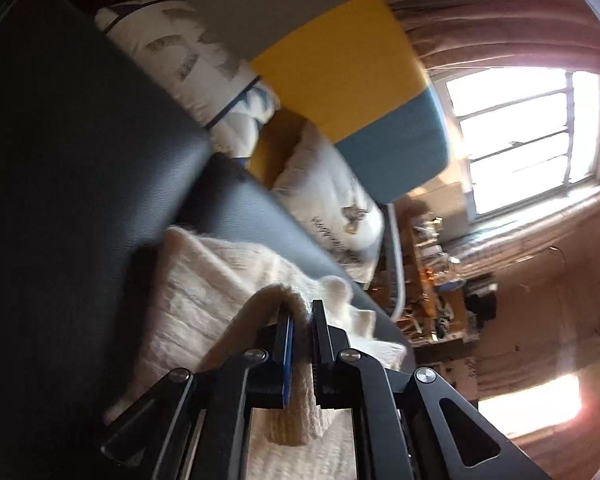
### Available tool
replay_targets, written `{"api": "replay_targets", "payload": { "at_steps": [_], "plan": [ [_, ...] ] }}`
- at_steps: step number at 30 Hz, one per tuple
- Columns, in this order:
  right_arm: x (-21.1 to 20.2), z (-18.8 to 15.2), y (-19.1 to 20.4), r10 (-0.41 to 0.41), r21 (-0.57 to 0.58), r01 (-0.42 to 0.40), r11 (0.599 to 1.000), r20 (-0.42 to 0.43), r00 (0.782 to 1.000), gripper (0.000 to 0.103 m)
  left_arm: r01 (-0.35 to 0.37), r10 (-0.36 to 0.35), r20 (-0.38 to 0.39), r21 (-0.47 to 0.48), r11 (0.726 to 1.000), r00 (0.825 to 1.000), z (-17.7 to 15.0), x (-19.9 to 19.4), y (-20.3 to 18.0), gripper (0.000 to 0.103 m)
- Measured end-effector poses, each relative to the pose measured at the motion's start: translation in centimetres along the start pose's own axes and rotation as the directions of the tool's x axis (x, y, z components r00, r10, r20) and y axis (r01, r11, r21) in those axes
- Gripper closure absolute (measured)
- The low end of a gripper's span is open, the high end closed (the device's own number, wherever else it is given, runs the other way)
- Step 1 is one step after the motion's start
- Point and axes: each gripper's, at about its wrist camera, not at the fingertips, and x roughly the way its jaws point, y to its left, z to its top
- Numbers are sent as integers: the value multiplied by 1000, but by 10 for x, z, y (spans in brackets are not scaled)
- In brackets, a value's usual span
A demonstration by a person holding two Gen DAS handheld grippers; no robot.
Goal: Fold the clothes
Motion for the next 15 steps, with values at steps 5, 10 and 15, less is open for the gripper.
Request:
{"api": "replay_targets", "payload": {
  "at_steps": [5,10,15],
  "plan": [
    [8,9,-19,19,88,-17,996,-22,1000,82,12,-14,-29,-59,998,999,7,14,23,95],
    [-3,11,-18,99,130,-98,987,-4,995,67,76,-82,-28,-165,983,996,11,-2,38,73],
    [-27,-9,17,40,-88,-43,995,-26,999,55,23,-16,38,-194,981,999,-1,-35,61,60]
  ]
}}
